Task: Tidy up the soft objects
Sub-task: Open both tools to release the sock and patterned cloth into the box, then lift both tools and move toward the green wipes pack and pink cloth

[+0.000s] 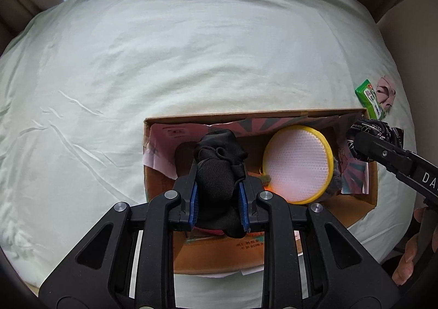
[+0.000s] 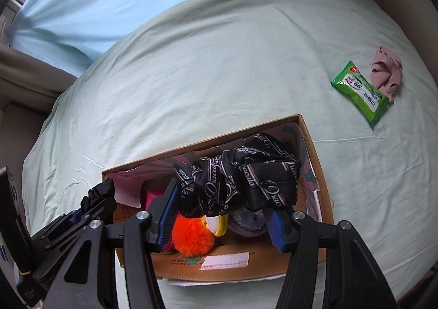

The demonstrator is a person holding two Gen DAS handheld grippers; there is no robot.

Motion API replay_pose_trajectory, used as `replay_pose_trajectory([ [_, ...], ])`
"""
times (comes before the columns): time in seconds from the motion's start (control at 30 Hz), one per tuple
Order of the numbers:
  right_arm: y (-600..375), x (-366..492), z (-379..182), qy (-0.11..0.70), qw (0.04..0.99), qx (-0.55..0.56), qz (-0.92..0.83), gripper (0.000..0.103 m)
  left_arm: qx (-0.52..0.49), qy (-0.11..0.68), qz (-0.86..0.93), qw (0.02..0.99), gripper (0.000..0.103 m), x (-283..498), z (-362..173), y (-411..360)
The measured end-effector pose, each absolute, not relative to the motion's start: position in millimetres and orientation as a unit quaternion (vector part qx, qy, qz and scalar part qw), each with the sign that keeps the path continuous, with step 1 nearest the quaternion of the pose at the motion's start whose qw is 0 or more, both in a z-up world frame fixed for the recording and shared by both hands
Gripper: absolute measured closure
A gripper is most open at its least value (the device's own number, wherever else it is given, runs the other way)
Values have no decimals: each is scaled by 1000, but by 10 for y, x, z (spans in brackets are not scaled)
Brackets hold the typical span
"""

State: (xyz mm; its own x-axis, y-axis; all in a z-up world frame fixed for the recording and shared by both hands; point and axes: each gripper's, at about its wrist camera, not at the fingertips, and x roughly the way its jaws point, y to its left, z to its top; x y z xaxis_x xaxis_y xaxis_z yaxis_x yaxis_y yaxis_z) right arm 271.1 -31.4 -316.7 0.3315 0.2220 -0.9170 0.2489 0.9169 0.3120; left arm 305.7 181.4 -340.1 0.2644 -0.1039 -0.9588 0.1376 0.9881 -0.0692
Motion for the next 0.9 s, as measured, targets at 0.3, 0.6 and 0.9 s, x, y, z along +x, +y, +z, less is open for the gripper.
replay_pose_trajectory([
  [0.3,-393,2933,-3412,613,758,223,-11,18,30,618,-97,780,0,3045,-3538,1670],
  [0.6,-427,2881,-3381,614,757,225,-5,7,31,621,-88,778,0,2884,-3494,1698],
  [0.9,-360,2698,-3049,590,782,203,8,7,35,578,-78,812,0,2719,-3007,1790],
])
